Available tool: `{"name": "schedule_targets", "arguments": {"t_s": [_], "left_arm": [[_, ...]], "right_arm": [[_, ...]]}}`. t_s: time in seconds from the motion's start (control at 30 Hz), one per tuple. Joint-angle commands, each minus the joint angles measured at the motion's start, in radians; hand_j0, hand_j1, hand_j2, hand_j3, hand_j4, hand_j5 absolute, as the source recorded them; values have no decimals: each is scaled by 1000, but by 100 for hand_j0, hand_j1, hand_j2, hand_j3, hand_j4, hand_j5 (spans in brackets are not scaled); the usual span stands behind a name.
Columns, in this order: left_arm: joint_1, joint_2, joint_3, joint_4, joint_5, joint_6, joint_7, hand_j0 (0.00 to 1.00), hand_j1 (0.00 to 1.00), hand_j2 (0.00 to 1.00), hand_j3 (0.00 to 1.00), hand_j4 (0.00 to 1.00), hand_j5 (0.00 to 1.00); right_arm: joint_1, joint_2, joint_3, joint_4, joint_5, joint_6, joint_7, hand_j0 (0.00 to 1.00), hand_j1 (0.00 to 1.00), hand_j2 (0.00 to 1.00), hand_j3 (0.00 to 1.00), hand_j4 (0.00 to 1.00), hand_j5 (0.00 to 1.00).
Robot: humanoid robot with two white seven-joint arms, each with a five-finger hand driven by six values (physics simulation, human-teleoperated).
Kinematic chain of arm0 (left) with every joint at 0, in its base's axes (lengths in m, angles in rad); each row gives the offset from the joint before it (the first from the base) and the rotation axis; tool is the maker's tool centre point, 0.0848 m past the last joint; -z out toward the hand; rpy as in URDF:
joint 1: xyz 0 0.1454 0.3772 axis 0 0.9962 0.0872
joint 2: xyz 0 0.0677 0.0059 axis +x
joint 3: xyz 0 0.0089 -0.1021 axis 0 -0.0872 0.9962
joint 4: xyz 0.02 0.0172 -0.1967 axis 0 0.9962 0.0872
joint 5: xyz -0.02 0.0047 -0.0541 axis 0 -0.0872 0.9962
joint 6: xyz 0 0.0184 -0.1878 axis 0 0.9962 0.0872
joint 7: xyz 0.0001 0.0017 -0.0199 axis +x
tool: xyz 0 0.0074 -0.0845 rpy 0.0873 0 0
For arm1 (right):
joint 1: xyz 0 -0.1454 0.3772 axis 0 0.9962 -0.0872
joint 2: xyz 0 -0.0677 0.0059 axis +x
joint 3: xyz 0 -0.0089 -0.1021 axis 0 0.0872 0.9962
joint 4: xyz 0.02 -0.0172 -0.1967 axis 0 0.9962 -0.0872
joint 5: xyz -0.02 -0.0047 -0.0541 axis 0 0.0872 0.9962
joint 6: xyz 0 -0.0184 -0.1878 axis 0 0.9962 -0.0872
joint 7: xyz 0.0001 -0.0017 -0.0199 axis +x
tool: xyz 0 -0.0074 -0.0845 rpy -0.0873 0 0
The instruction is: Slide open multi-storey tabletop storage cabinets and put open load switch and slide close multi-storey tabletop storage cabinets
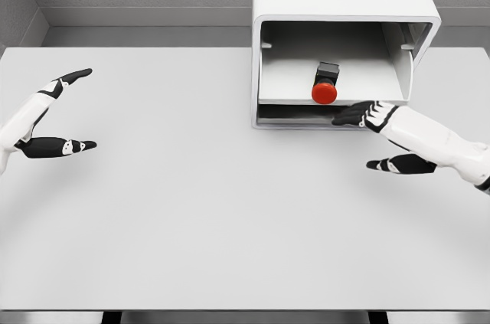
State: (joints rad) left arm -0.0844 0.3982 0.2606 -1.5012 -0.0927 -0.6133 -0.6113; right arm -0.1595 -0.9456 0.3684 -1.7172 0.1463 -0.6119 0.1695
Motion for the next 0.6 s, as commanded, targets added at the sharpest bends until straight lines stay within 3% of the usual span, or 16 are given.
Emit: {"name": "schedule_targets", "arguments": {"t_s": [0.0,0.2,0.27,0.33,0.57], "left_arm": [[0,1,0,-1,8,2,0,100,100,100,100,100,100],[0,1,0,-1,7,2,0,100,100,100,100,100,100],[0,1,5,-1,7,2,0,100,100,100,100,100,100],[0,1,6,-1,7,2,0,100,100,100,100,100,100],[0,1,5,-1,7,2,0,100,100,100,100,100,100]], "right_arm": [[-2,-1,1,2,-2,1,-1,90,90,90,90,90,90],[-3,10,10,28,1,1,1,88,88,88,88,88,88],[-3,8,10,28,-1,1,2,70,70,70,70,70,70],[-8,13,10,28,-1,1,2,62,62,62,62,62,62],[-23,60,10,28,2,1,4,63,63,63,63,63,63]]}}
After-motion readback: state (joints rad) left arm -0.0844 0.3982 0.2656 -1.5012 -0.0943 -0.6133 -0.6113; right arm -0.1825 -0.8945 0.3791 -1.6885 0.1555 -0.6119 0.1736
